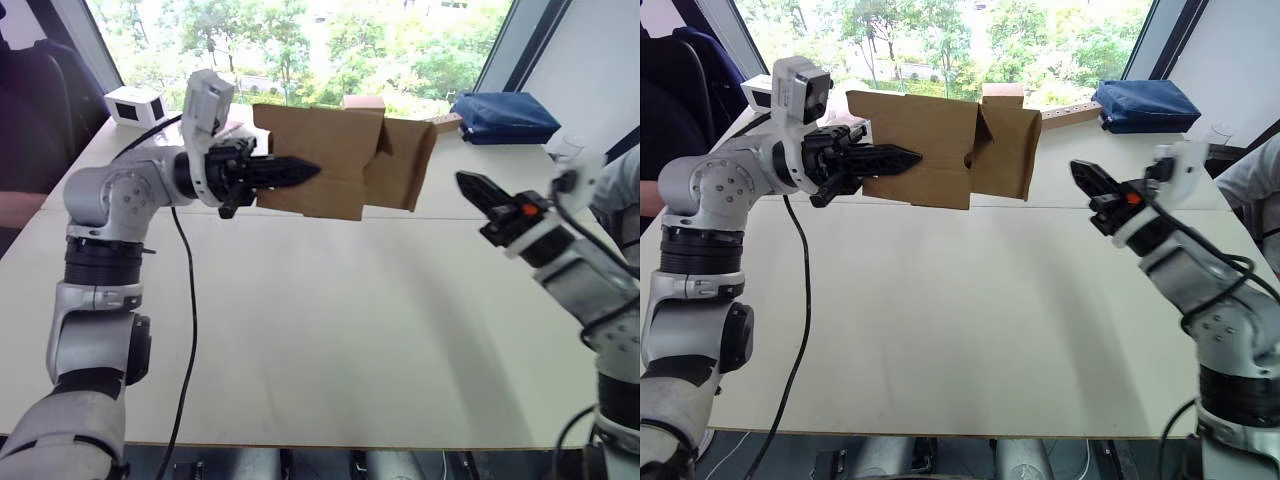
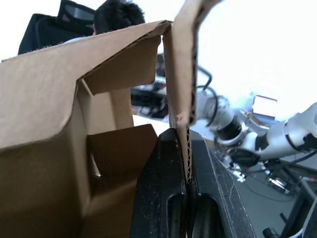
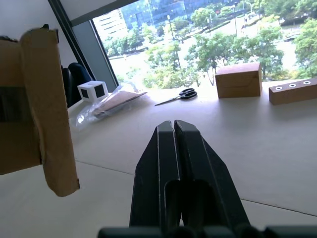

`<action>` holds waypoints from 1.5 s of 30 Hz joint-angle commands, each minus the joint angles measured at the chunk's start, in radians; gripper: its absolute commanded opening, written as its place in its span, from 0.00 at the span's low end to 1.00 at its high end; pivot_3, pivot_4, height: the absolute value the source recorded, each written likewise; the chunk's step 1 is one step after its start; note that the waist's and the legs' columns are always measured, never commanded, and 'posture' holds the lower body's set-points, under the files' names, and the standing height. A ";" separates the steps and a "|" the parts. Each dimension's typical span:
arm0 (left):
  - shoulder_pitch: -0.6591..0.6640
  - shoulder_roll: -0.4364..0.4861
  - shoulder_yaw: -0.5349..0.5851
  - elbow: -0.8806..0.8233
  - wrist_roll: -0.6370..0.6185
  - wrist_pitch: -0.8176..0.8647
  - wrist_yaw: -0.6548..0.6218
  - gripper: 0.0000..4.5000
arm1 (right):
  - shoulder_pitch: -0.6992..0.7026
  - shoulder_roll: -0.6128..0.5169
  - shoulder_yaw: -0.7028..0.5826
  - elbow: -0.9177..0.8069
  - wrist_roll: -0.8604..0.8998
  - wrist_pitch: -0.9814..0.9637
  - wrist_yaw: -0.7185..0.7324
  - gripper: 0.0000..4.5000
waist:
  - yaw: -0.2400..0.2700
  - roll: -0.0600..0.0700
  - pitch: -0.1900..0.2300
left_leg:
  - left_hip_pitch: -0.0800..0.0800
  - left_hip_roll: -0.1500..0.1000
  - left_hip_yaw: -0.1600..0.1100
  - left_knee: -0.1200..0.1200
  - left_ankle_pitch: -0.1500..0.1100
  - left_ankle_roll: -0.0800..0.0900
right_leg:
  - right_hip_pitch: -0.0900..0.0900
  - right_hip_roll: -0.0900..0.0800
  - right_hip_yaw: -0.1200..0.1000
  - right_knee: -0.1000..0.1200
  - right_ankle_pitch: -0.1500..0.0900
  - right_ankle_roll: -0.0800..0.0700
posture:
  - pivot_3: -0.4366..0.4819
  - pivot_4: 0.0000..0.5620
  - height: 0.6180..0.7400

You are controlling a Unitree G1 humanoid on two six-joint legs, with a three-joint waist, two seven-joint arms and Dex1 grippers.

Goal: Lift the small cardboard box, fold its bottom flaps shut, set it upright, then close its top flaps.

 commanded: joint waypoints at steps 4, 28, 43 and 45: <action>-0.031 -0.005 0.036 0.006 -0.012 -0.003 0.013 0.00 | -0.073 0.109 0.013 -0.086 0.066 -0.011 0.066 0.01 | 0.005 0.000 0.000 | -0.002 0.000 0.000 0.001 0.001 -0.001 | -0.002 0.000 0.000 0.002 0.000 0.000 | 0.48 0.27 1.00; -0.051 -0.017 0.059 0.028 -0.041 0.027 0.003 0.00 | -0.016 0.291 0.007 -0.164 0.312 0.000 -0.010 0.65 | 0.001 0.000 0.000 | -0.002 0.000 0.000 0.001 0.001 -0.001 | -0.003 -0.001 0.000 0.004 0.000 0.000 | 0.48 0.27 1.00; -0.054 -0.027 0.075 0.030 -0.043 0.032 0.030 0.00 | 0.014 0.406 -0.014 -0.154 0.497 -0.059 -0.076 0.41 | 0.000 0.000 0.000 | -0.002 0.000 0.000 0.001 0.001 -0.002 | -0.003 -0.001 0.000 0.004 0.000 0.000 | 0.48 0.27 1.00; -0.054 -0.027 0.075 0.031 -0.043 0.032 0.032 0.00 | 0.014 0.410 -0.010 -0.154 0.497 -0.060 -0.079 0.22 | 0.000 0.000 0.000 | -0.002 0.000 0.000 0.001 0.001 -0.002 | -0.003 0.000 0.000 0.004 0.000 0.000 | 0.48 0.27 1.00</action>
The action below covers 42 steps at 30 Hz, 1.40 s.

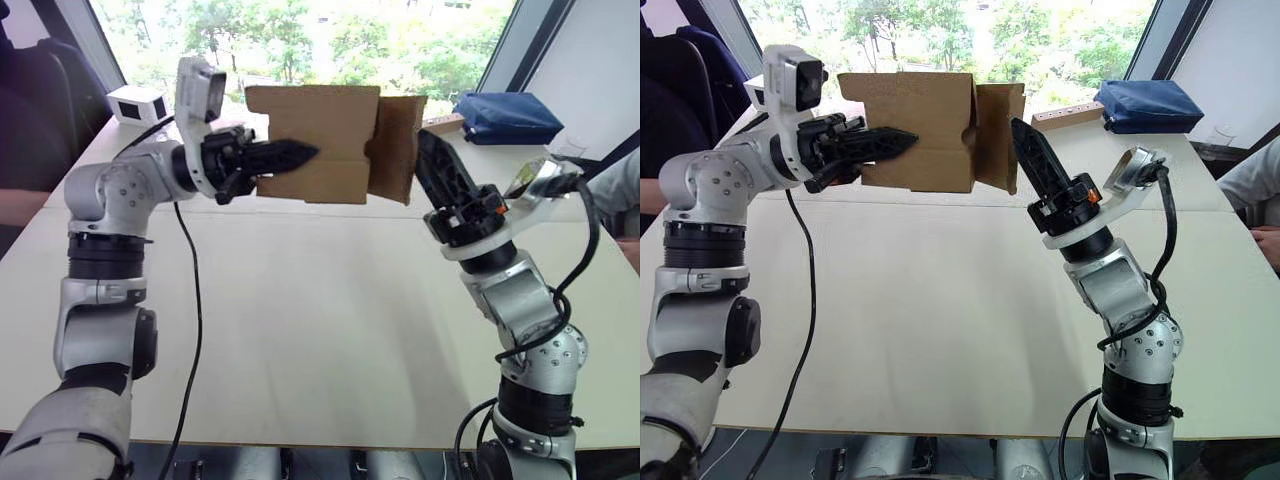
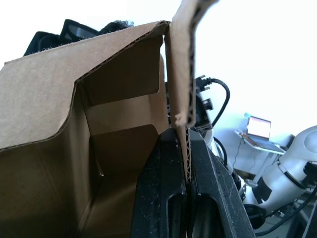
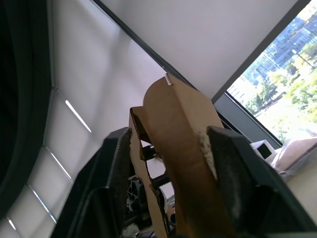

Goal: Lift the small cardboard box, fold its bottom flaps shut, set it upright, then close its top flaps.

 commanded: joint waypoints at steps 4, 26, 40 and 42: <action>-0.026 0.002 0.027 -0.024 -0.021 0.000 0.004 0.00 | -0.002 0.021 0.009 -0.018 0.015 -0.018 -0.005 0.15 | 0.000 0.000 0.000 | 0.000 0.000 0.000 0.000 0.000 0.000 | 0.000 0.000 0.000 0.000 0.000 0.000 | 0.48 0.27 1.00; -0.025 -0.009 0.030 -0.030 -0.026 0.002 0.015 0.00 | -0.041 0.108 0.082 -0.002 -0.154 -0.085 -0.020 0.03 | 0.000 0.000 0.000 | 0.000 0.000 0.000 0.000 0.001 -0.002 | 0.000 0.000 0.000 0.000 0.000 0.000 | 0.48 0.27 1.00; -0.029 -0.025 0.046 -0.020 -0.027 -0.004 0.039 0.00 | -0.048 0.175 0.082 0.001 -0.155 -0.112 -0.047 0.03 | -0.001 0.000 0.000 | 0.000 0.000 0.000 0.000 0.001 -0.002 | 0.000 0.000 0.000 0.001 0.000 0.000 | 0.48 0.27 1.00; -0.032 -0.021 0.051 -0.013 -0.025 -0.005 0.041 0.00 | -0.037 0.179 0.072 -0.002 -0.144 -0.111 -0.050 0.03 | -0.001 0.000 0.000 | 0.000 0.000 0.000 0.000 0.001 -0.002 | 0.000 0.000 0.000 0.001 0.000 0.000 | 0.48 0.27 1.00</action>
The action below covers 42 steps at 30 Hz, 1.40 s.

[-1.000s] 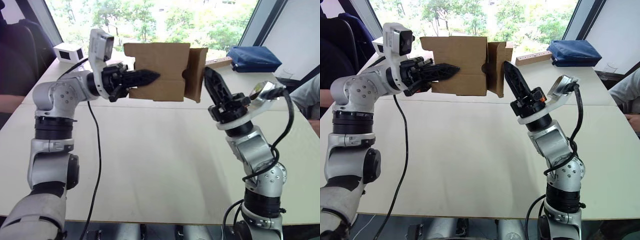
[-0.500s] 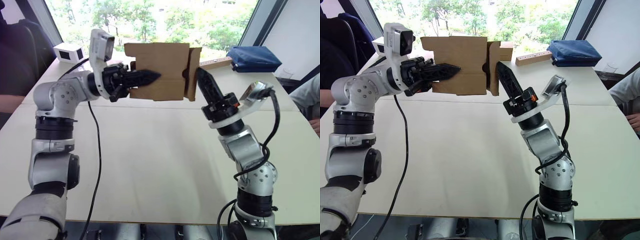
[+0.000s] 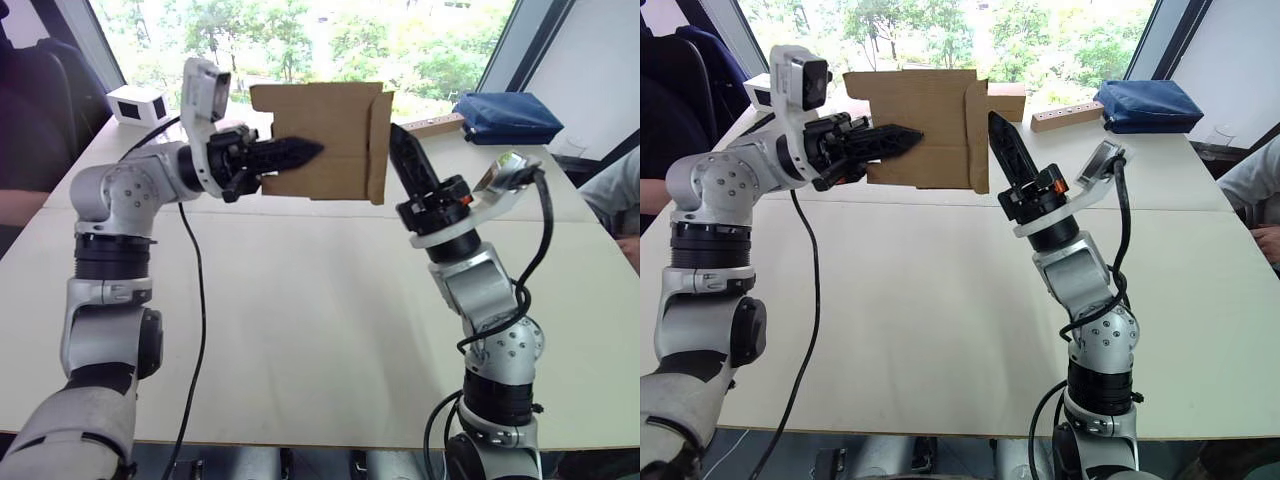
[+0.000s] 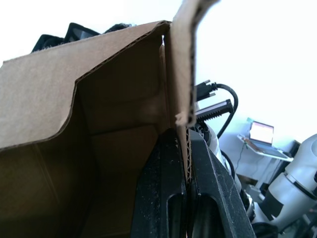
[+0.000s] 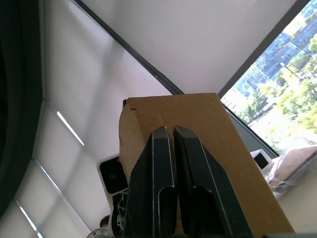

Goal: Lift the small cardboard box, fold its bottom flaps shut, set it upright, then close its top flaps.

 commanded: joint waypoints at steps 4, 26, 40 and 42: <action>-0.035 0.009 0.041 -0.006 -0.022 -0.007 0.002 0.00 | 0.024 0.000 -0.031 -0.027 0.044 -0.014 -0.010 0.26 | 0.000 0.000 0.000 | 0.000 0.000 0.000 0.000 0.000 0.000 | 0.000 0.000 0.000 0.000 0.000 0.000 | 0.48 0.27 1.00; -0.034 0.006 0.046 -0.008 -0.020 0.000 0.006 0.00 | 0.021 0.017 -0.003 -0.032 0.023 -0.033 -0.026 0.20 | -0.001 0.000 0.000 | 0.000 0.000 0.000 0.000 0.000 0.000 | 0.000 0.000 0.000 0.000 0.000 0.000 | 0.48 0.27 1.00; -0.031 -0.018 0.052 -0.012 -0.027 0.000 0.031 0.00 | -0.010 0.065 0.036 -0.037 -0.048 -0.061 -0.036 0.20 | -0.001 0.000 0.000 | 0.000 0.000 0.000 0.000 0.000 0.000 | 0.000 0.000 0.000 0.000 0.000 0.000 | 0.48 0.27 1.00; -0.031 -0.020 0.054 -0.011 -0.029 0.000 0.034 0.00 | -0.012 0.067 0.037 -0.031 -0.065 -0.066 -0.035 0.20 | -0.001 0.000 0.000 | 0.000 0.000 0.000 0.000 0.000 -0.001 | 0.000 0.000 0.000 0.000 0.000 0.000 | 0.48 0.27 1.00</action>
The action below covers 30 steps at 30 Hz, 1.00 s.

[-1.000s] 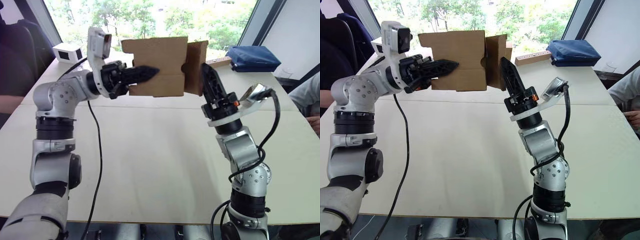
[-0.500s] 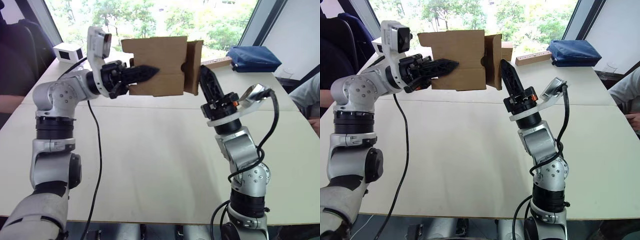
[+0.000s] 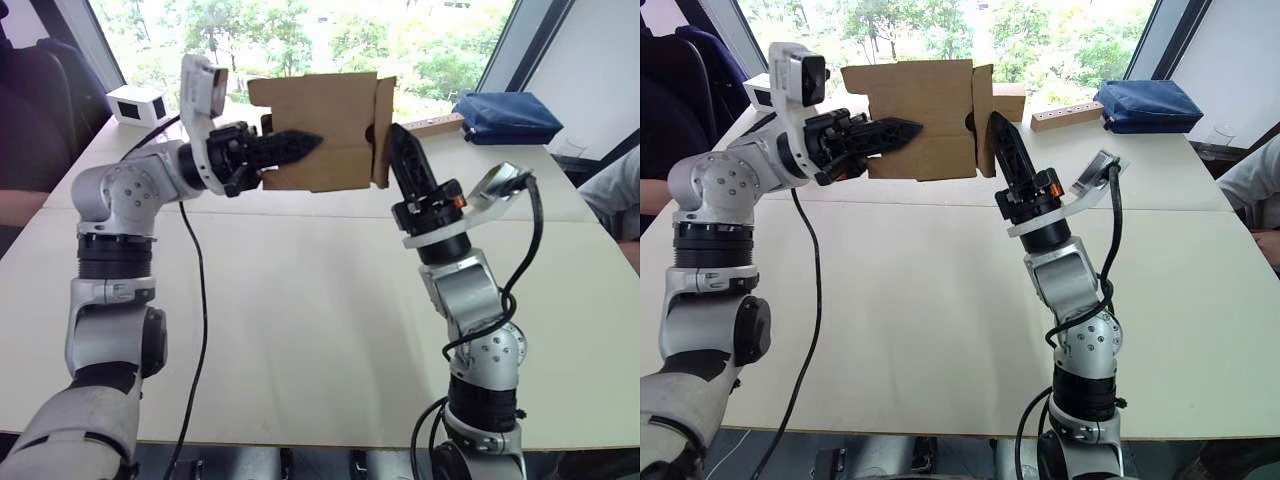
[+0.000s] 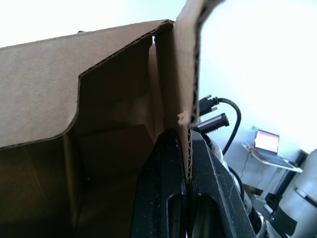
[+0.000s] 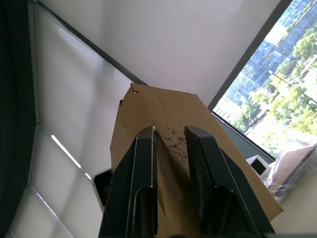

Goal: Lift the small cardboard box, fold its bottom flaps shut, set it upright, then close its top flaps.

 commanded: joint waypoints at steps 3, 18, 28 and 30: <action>-0.027 -0.004 0.034 -0.020 -0.033 -0.001 0.004 0.00 | -0.025 0.014 0.011 -0.017 -0.044 -0.022 0.006 0.20 | 0.000 0.000 0.000 | 0.000 0.000 0.000 0.000 0.000 0.000 | 0.000 0.000 0.000 0.000 0.000 0.000 | 0.48 0.27 1.00; -0.033 -0.002 0.044 -0.011 -0.047 0.009 0.042 0.00 | -0.022 0.026 0.032 -0.033 -0.032 0.009 0.056 0.20 | 0.000 0.000 0.000 | 0.000 0.000 0.000 0.000 0.000 0.000 | 0.000 0.000 0.000 0.000 0.000 0.000 | 0.48 0.27 1.00; -0.033 -0.006 0.046 -0.016 -0.053 0.019 0.047 0.00 | -0.057 0.011 0.019 0.023 -0.211 -0.045 0.043 0.20 | -0.001 0.000 0.000 | 0.000 0.000 0.000 0.000 0.000 0.000 | 0.000 0.000 0.000 0.000 0.000 0.000 | 0.48 0.27 1.00; -0.032 -0.005 0.046 -0.021 -0.055 0.022 0.050 0.00 | -0.067 0.012 0.008 0.037 -0.232 -0.058 0.038 0.20 | -0.001 0.000 0.000 | 0.000 0.000 0.000 0.000 0.001 -0.001 | 0.000 0.000 0.000 0.000 0.000 0.000 | 0.48 0.27 1.00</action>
